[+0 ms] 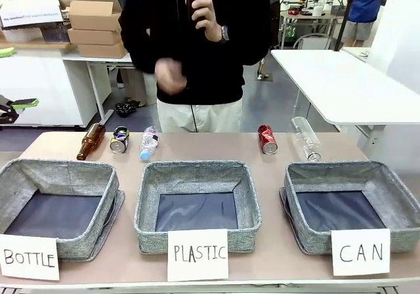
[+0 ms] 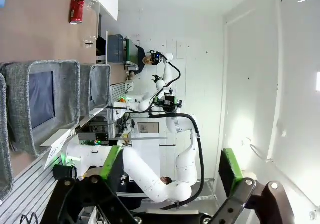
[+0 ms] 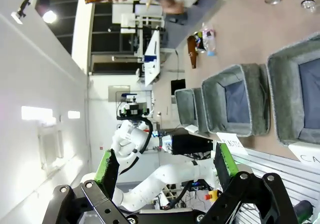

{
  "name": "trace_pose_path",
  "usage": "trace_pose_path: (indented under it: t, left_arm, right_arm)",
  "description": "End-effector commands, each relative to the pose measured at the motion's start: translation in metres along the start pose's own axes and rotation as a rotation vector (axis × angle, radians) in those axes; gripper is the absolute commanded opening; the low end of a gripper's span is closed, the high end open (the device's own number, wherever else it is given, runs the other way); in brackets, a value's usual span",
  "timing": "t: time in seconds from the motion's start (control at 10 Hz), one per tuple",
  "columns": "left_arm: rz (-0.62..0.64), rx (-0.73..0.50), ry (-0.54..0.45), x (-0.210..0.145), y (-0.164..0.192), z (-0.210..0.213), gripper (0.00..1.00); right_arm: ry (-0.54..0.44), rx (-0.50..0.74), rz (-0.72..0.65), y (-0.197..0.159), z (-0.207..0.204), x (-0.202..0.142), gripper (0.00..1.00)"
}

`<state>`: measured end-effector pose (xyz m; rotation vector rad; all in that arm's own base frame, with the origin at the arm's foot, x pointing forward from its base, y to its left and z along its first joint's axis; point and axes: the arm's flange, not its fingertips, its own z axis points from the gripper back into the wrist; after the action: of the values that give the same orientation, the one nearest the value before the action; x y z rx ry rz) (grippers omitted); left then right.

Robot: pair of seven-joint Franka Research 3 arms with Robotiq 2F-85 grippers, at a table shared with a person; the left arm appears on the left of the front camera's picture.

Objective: Sort the can waste into the basket.
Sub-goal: Pick up the can waste from the table and place it in the right Fabric basket.

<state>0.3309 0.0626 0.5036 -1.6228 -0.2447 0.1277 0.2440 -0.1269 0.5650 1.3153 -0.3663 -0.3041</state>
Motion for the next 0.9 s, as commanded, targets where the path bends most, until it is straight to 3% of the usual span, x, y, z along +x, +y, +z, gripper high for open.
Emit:
trace_pose_path:
  t: [0.0,0.1,0.3,0.4,0.5,0.6,0.7,0.8]
  left_arm:
    - [0.077,0.041,0.160,0.007,-0.001,-0.001,1.00]
    - [0.019,0.021,0.204,-0.006,-0.029,0.019,1.00]
    - [-0.096,0.047,0.131,-0.059,-0.090,0.071,1.00]
    - [-0.120,0.058,0.111,-0.075,-0.103,0.084,1.00]
    - [-0.143,-0.005,0.179,-0.086,-0.114,0.096,1.00]
    - [-0.211,-0.104,0.170,-0.089,-0.125,0.114,1.00]
    - [-0.248,-0.159,0.088,-0.080,-0.126,0.126,1.00]
    - [-0.184,-0.008,0.140,-0.101,-0.126,0.105,1.00]
  right_arm:
    - [0.004,0.004,0.027,0.001,0.001,0.002,1.00]
    - [0.004,0.004,0.027,0.001,0.001,0.002,1.00]
    - [0.004,0.004,0.027,0.001,0.001,0.002,1.00]
    - [0.004,0.004,0.027,0.001,0.001,0.002,1.00]
    - [0.004,0.004,0.027,0.001,0.001,0.002,1.00]
    - [0.004,0.004,0.027,0.001,0.001,0.002,1.00]
    - [0.004,0.004,0.027,0.001,0.001,0.002,1.00]
    - [0.004,0.004,0.027,0.001,0.001,0.002,1.00]
